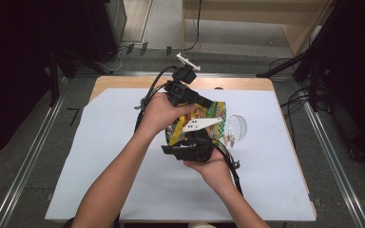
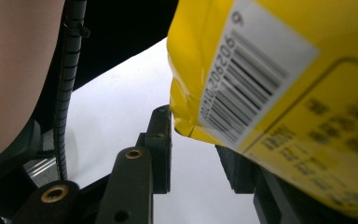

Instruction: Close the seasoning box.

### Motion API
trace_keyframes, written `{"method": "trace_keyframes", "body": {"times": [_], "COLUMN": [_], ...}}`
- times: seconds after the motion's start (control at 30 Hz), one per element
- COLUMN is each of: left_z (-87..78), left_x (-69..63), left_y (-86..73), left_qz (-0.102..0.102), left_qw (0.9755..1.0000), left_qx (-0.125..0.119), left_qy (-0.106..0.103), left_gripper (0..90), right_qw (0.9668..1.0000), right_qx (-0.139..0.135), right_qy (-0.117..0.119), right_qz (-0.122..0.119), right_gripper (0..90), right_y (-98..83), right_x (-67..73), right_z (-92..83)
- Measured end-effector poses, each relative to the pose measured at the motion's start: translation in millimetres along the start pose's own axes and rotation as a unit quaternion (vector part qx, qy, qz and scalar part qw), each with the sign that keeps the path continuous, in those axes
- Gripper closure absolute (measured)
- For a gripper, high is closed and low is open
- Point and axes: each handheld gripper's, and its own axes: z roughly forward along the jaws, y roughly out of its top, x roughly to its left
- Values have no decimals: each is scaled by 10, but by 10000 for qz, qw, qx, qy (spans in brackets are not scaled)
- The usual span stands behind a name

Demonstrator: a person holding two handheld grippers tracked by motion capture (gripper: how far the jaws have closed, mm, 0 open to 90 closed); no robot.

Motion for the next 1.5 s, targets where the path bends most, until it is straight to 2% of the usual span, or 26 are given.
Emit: {"method": "trace_keyframes", "body": {"times": [0.27,0.4,0.5,0.57,0.7,0.83,1.0,1.2,1.37,1.5], "left_z": [-16,-57,-87,-100,-107,-108,-103,-130,-161,-182], "left_x": [9,48,83,98,126,128,134,121,153,179], "left_y": [-97,-204,-274,-320,-374,-414,-457,-515,-576,-606], "left_qz": [75,11,-30,-34,-57,4,1,62,16,116], "left_qw": [10000,9998,9996,9995,9997,9997,9996,9996,9995,9992], "left_qx": [-51,-197,-216,-235,-178,-148,-130,-134,-137,-116], "left_qy": [13,-92,-178,-196,-185,-205,-250,-259,-283,-352], "left_gripper": [803,802,805,808,819,825,831,834,838,850], "right_qw": [9999,9995,9985,9981,9982,9989,9980,9982,9986,9985], "right_qx": [57,92,138,141,115,60,90,62,35,41], "right_qy": [30,6,-55,-71,-28,21,-121,-56,-30,-51], "right_qz": [-103,-305,-529,-595,-581,-469,-616,-593,-536,-546], "right_gripper": [639,619,600,587,566,537,513,513,510,495], "right_y": [-49,-92,-134,-161,-214,-267,-342,-393,-436,-459], "right_x": [29,71,102,121,135,128,138,106,102,106], "right_z": [40,99,135,152,189,222,258,288,338,371]}}
